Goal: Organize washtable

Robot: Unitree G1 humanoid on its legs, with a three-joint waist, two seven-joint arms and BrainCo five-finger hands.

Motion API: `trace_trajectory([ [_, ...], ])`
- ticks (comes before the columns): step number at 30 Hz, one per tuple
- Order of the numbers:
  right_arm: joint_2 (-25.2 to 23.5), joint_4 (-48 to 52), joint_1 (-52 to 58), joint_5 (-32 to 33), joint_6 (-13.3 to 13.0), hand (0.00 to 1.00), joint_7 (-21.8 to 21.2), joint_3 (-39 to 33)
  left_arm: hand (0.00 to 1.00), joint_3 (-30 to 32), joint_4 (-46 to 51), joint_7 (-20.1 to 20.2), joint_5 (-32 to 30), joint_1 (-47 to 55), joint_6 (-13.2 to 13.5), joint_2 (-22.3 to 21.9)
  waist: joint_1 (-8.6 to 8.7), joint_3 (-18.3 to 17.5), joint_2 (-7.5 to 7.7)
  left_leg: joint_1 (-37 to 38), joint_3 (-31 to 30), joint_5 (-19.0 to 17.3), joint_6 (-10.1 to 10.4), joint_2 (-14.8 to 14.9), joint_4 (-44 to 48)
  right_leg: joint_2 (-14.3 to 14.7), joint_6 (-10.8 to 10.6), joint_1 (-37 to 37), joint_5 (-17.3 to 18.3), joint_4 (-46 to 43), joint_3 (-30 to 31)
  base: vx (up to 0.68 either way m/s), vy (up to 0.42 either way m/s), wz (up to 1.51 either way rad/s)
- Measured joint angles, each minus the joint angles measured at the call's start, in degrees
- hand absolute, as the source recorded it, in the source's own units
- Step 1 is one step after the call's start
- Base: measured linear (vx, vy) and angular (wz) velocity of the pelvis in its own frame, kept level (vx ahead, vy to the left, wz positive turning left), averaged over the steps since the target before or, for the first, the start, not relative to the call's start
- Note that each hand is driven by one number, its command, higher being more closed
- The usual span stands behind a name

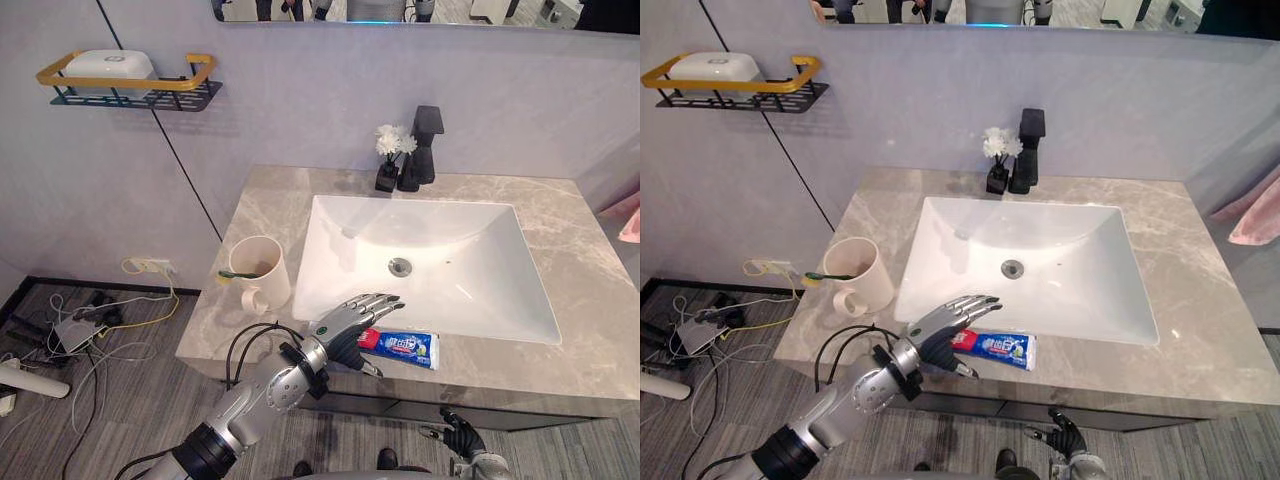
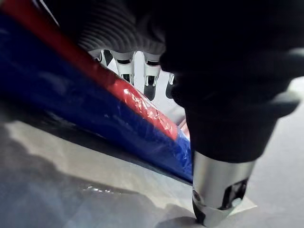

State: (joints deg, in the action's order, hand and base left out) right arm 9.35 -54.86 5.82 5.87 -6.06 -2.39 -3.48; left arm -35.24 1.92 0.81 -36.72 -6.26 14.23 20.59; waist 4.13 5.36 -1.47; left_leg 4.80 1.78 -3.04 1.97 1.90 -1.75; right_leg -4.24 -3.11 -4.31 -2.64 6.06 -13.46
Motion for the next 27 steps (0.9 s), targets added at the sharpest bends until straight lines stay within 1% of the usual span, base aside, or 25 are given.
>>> trace_trajectory([
  [3,0.0,0.0,0.0,0.0,0.0,0.0,0.0,0.0,0.0,0.3,0.0,0.0,0.0,0.0,0.0,0.0,0.0,0.0,-0.02,0.0,0.0,0.0,0.0,0.0,0.0,0.0,0.0,0.0,0.0,0.0,0.0,0.0,0.0,0.0],
  [10,0.1,0.0,-0.4,0.0,0.0,0.0,0.0,0.0,0.0,4.1,1.1,-0.9,0.0,0.2,-0.3,1.2,0.05,1.1,-0.21,0.0,0.0,0.0,0.0,0.0,0.0,0.0,0.0,-0.4,0.0,0.0,0.0,0.0,0.0,0.0],
  [13,0.1,0.0,-0.4,-0.3,0.0,0.0,0.0,0.0,0.0,4.7,3.6,-0.9,0.0,0.6,-0.4,2.5,0.02,1.2,-0.26,0.1,0.0,0.0,0.0,0.0,-0.1,0.0,0.0,-0.4,0.0,0.0,0.0,0.0,0.0,0.0],
  [18,0.1,0.0,-0.4,-0.8,0.0,0.0,0.0,0.0,0.0,7.3,5.6,-1.3,0.0,1.9,-0.3,2.8,-0.01,1.1,-0.29,0.1,0.1,0.0,0.0,0.0,-0.1,0.0,0.0,-0.4,0.0,0.0,0.0,0.0,0.0,0.0],
  [27,0.2,0.0,-0.4,-1.4,0.0,0.0,0.0,0.0,0.0,8.8,7.2,-1.2,0.0,5.2,-0.3,3.6,-0.04,1.2,-0.61,0.1,0.1,0.0,0.0,0.1,0.0,0.1,0.0,-0.4,0.0,0.0,0.1,0.0,0.0,0.0],
])
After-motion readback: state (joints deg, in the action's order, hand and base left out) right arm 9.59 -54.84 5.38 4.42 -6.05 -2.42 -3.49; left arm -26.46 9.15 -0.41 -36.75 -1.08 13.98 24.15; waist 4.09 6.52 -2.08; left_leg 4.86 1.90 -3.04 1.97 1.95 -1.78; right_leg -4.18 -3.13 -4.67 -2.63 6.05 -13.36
